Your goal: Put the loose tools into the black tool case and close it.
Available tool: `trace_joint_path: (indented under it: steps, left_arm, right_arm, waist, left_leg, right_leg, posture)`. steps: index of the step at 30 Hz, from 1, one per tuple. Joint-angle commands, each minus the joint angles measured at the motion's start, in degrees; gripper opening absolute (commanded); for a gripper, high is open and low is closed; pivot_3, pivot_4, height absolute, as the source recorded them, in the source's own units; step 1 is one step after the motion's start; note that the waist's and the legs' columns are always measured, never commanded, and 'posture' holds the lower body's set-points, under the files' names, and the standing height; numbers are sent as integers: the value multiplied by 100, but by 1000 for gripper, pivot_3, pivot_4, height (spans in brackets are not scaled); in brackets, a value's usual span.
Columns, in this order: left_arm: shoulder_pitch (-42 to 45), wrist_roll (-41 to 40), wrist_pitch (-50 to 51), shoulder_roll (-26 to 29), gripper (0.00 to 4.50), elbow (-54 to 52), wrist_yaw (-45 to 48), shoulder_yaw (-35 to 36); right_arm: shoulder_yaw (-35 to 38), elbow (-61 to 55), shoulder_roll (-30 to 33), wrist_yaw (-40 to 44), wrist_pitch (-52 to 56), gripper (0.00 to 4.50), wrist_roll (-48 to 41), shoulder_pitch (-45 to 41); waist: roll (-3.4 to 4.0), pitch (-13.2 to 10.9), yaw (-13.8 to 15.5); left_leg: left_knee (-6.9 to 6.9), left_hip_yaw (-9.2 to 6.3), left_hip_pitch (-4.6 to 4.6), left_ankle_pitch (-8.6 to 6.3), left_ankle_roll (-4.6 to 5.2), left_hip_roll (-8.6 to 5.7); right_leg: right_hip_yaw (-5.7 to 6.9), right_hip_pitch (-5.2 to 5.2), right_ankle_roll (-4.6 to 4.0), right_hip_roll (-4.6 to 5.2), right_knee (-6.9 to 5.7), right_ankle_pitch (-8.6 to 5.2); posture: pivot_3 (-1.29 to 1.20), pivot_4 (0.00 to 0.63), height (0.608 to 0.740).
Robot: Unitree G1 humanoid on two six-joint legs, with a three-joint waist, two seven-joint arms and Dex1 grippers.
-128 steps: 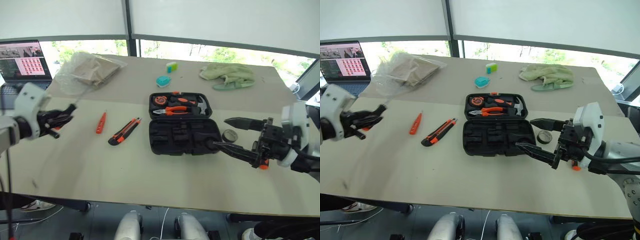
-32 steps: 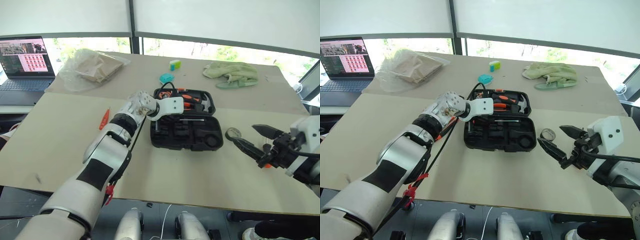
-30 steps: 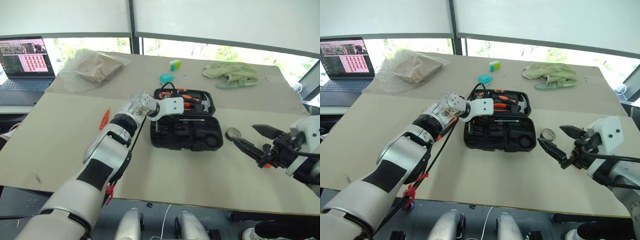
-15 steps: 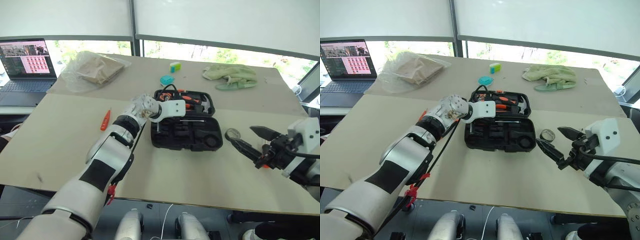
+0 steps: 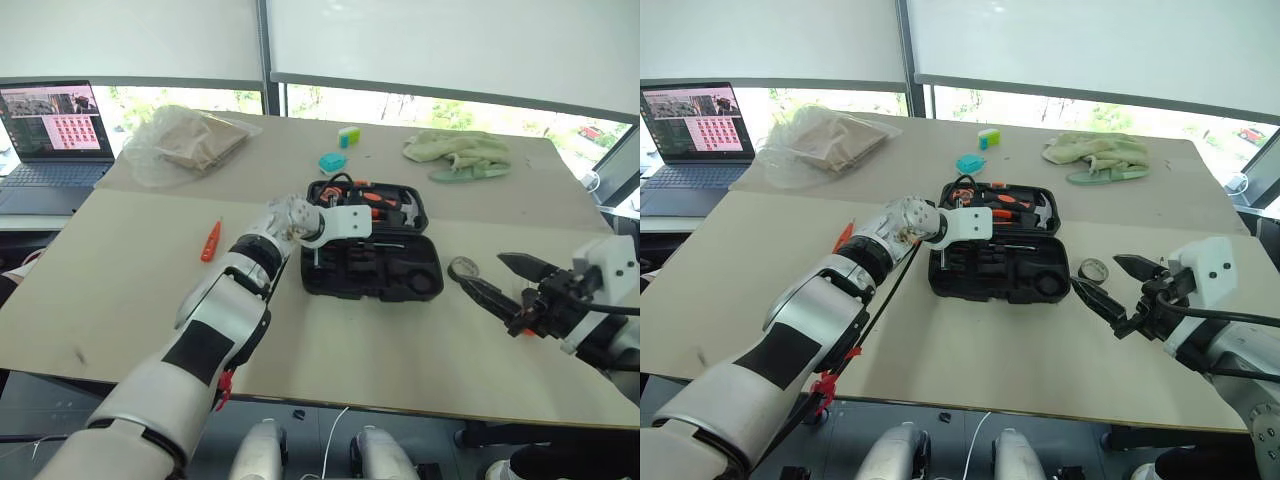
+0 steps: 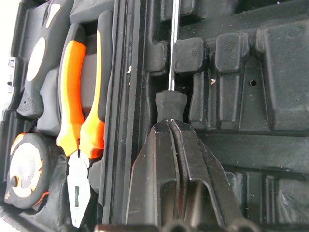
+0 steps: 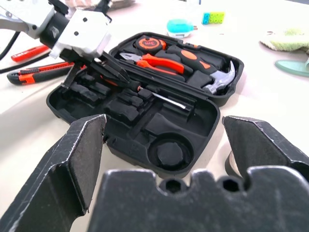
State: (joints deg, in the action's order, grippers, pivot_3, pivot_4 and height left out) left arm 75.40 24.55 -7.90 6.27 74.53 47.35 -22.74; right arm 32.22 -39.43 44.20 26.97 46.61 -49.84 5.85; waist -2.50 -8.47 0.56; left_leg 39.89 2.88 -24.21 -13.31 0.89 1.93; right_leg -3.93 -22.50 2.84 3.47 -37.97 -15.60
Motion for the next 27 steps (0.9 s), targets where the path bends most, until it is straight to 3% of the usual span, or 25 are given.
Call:
trace_joint_path:
  steps: [1, 2, 5, 7, 9, 11, 15, 20, 23, 27]
  left_arm:
    - [133, -785, 359, 239, 118, -147, 777, 740]
    - [154, -1119, 444, 332, 118, -297, 1167, 1019]
    - [-57, -2334, 992, 772, 838, -1338, 2627, 1851]
    - [-447, -2983, 2147, 1251, 1574, -2587, 3371, 2124]
    - [-892, -3809, 3923, 1847, 2265, -4049, 4044, 2273]
    - [-1360, -4528, 4943, 2262, 2994, -5282, 4236, 2452]
    - [-2112, -5488, 6000, 2917, 4477, -6943, 4312, 2648]
    - [-2544, -6005, 6212, 3418, 4477, -7849, 4329, 2574]
    - [-2635, -6082, 6069, 3588, 4477, -7985, 4404, 2426]
    - [-2690, -6100, 5809, 3673, 4477, -8033, 4395, 2267]
  right_arm:
    - [118, -16, 60, -33, -63, 4500, 2, -20]
    - [149, -17, 65, -46, -48, 4500, 14, 4]
    - [404, -85, 78, -125, 58, 4500, -70, 137]
    - [801, -221, 90, -161, 186, 4500, -239, 399]
    - [1424, -397, 43, -133, 333, 4500, -461, 868]
    - [2118, -515, -65, -91, 463, 4500, -769, 1404]
    - [3528, -638, -484, 313, 540, 4500, -1227, 2855]
    - [4368, -337, -1128, 754, 269, 4500, -1128, 4302]
    - [4201, -127, -1210, 733, 178, 4500, -989, 4493]
    - [3506, 169, -908, 673, 57, 4500, -681, 4096]
  waist:
    - [0, 0, -10]
    - [1, 0, -32]
    - [6, -2, -100]
    - [15, -5, -127]
    - [37, -4, -153]
    - [43, -3, -162]
    - [62, 0, -36]
    - [61, -4, 6]
    - [66, 0, -60]
    - [69, 2, -168]
  left_leg:
    - [0, 0, -1, 0, 0, 1]
    - [-2, 0, -6, 0, 0, 1]
    - [-5, -5, -54, 1, 0, 4]
    - [-8, -26, -71, 1, 0, 4]
    - [-15, -40, -75, 1, 1, 6]
    - [-22, -47, -76, 0, 2, 12]
    - [-21, -66, -75, -3, 5, 13]
    - [-14, -70, -23, -3, 5, 9]
    - [-19, -63, 10, -3, 5, 26]
    - [-21, -48, 15, -3, 5, 51]
  right_leg:
    - [0, -2, 0, -1, 0, 0]
    - [0, -9, 0, -1, 0, 0]
    - [-3, -65, -3, -3, -8, 1]
    - [-1, -79, -4, -3, -9, 2]
    - [-2, -80, -3, -2, -2, 1]
    - [-1, -78, -2, -4, -7, 0]
    - [10, -60, 10, 5, 7, -9]
    - [10, 9, 10, 6, 40, -14]
    - [-1, 37, -3, 3, 62, -59]
    - [-7, 33, -18, -7, 69, -48]
  posture:
    - [0, 150, 740]
    - [0, 150, 740]
    - [0, 150, 740]
    - [0, 150, 740]
    - [0, 150, 740]
    - [0, 150, 740]
    - [0, 150, 740]
    - [0, 150, 740]
    - [0, 150, 740]
    - [0, 150, 740]
